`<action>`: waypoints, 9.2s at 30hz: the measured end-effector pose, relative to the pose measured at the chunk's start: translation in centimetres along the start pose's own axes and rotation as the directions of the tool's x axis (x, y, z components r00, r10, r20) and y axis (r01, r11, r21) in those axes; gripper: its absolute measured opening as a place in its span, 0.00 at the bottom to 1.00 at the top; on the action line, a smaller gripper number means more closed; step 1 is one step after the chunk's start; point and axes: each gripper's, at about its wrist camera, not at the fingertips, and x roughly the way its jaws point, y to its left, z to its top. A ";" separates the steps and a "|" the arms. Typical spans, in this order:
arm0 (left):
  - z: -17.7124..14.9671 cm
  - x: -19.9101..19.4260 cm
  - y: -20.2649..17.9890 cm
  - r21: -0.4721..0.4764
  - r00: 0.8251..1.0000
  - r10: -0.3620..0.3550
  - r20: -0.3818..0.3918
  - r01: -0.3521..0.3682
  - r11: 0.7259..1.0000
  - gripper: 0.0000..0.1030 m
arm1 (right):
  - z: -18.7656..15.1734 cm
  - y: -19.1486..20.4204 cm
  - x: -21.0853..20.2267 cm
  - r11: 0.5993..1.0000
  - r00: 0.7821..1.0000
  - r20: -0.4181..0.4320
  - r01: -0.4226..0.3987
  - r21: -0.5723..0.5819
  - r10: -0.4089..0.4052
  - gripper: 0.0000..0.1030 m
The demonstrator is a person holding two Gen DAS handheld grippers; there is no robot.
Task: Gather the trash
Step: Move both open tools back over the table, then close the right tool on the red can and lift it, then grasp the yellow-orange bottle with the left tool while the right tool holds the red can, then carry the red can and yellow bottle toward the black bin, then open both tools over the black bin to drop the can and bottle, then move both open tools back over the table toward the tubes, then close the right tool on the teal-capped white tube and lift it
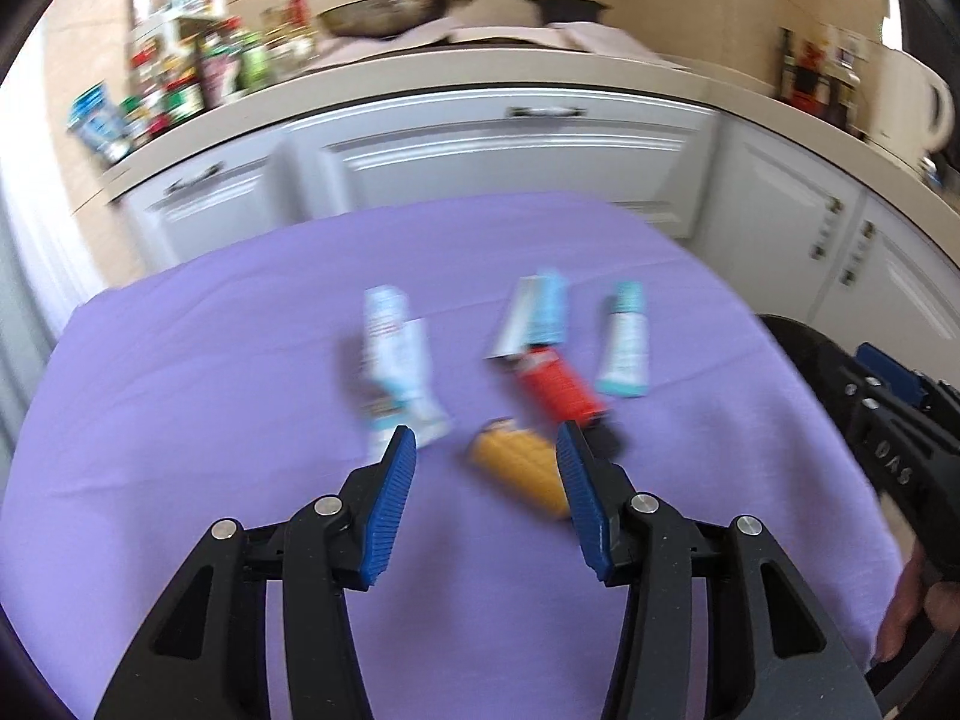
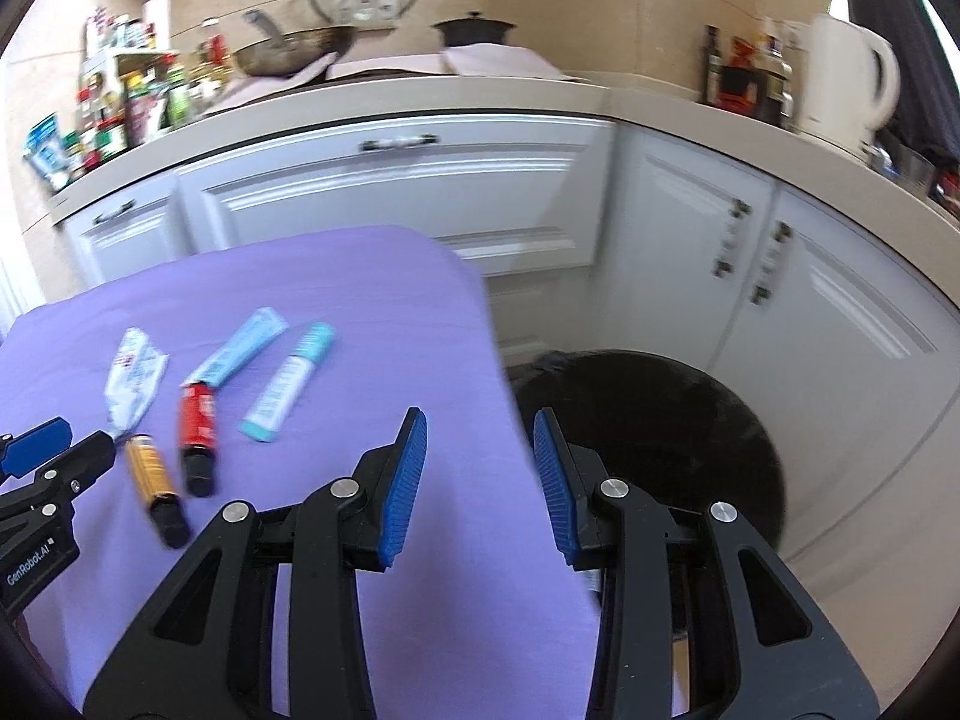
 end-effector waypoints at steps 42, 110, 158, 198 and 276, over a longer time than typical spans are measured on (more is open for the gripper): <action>-3.1 2.4 11.8 -0.206 0.979 0.173 -0.110 -0.193 0.959 0.48 | -0.4 12.5 3.8 0.941 0.962 -0.183 -0.242 -0.236 0.202 0.23; -3.0 2.9 -1.2 0.036 0.996 0.004 -0.087 -0.001 0.999 0.24 | -2.2 1.3 1.5 0.989 0.983 -0.136 -0.131 -0.060 0.122 0.23; 2.6 -0.6 -13.8 0.203 0.968 -0.231 0.101 0.207 0.957 0.24 | -0.2 -12.3 -2.5 0.973 0.981 0.031 0.187 0.134 -0.193 0.23; 2.9 4.2 -21.9 0.265 0.970 -0.242 0.009 0.231 0.936 0.43 | -1.6 -17.5 0.8 0.945 0.972 -0.011 0.231 0.230 -0.235 0.37; 2.2 3.0 8.2 -0.171 0.993 0.106 -0.047 -0.113 0.979 0.67 | 2.5 6.6 8.2 0.992 0.977 -0.208 -0.074 -0.098 0.052 0.06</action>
